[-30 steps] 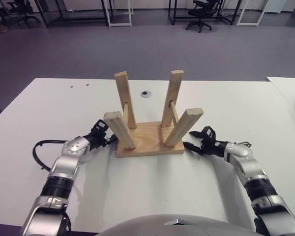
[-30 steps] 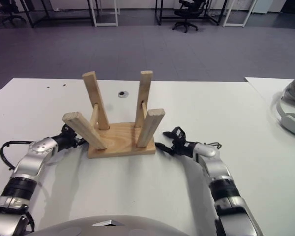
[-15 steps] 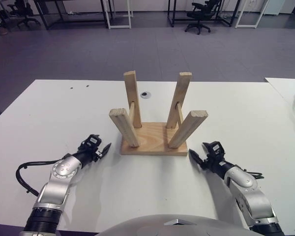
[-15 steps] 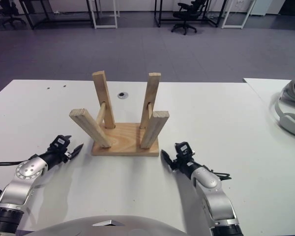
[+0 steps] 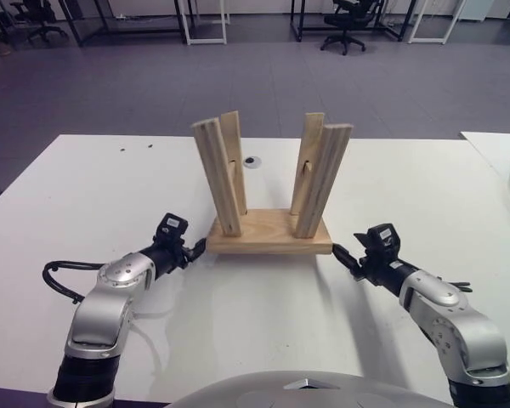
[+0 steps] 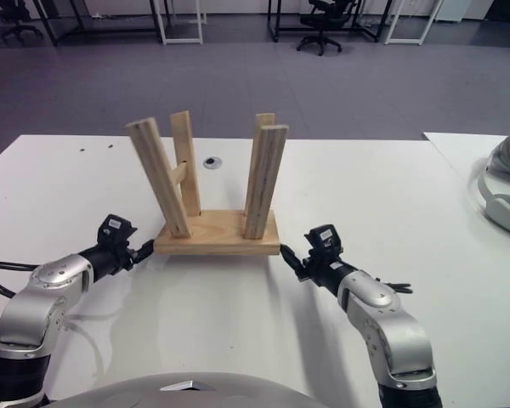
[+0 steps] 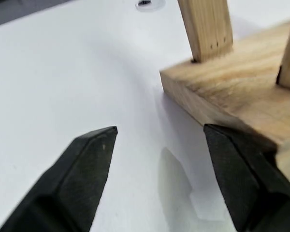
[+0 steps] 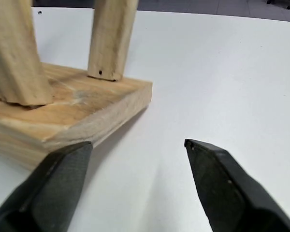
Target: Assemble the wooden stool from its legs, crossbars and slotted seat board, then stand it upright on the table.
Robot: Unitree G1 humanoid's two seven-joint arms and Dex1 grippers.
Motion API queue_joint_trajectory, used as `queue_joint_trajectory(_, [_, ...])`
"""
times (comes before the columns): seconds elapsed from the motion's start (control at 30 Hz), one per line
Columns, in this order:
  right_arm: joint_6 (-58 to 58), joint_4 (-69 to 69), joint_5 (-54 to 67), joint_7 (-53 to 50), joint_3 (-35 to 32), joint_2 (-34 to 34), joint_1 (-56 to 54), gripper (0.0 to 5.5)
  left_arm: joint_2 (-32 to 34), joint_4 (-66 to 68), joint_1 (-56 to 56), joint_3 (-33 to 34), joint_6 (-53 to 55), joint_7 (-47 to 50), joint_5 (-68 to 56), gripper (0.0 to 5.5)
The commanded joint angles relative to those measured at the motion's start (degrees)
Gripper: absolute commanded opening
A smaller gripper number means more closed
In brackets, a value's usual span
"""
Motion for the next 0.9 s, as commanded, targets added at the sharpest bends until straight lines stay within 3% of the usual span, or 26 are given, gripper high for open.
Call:
queue_joint_trajectory(0.03, [5.3,-11.0,16.6,7.6,-1.7,-1.2,-8.6,3.59,-3.0,-10.7,-5.8,0.4,6.6,-6.2,-14.9,3.34])
queue_joint_trajectory(0.2, [6.7,-11.2,19.3,7.1,-5.1,-3.8,-8.5,3.59,-1.5,-14.4,-7.5,3.6,11.2,-7.0,-19.5,3.34])
queue_joint_trajectory(0.37, [6.8,-13.5,21.8,8.4,-7.9,-7.3,-6.0,3.59,5.2,-14.3,-4.2,6.4,12.1,-10.3,-20.3,3.34])
queue_joint_trajectory(0.5, [4.5,-10.1,16.3,10.3,-10.8,-15.1,-2.5,3.59,15.9,-0.5,-0.3,5.7,-2.7,-14.4,-9.5,3.34])
queue_joint_trajectory(0.63, [-5.7,-0.8,8.7,19.5,-11.5,-24.6,0.8,3.59,25.6,13.2,-2.6,5.7,-18.6,-23.0,-4.9,3.34])
queue_joint_trajectory(0.77, [-14.3,6.5,8.6,32.7,-6.7,-28.0,-1.9,3.59,30.2,18.0,-5.1,1.8,-25.8,-38.4,-9.0,3.34])
queue_joint_trajectory(0.9, [-17.4,9.1,8.0,38.1,1.4,-26.6,-7.9,3.59,27.7,23.0,-14.1,-6.3,-29.5,-44.4,-7.3,3.34])
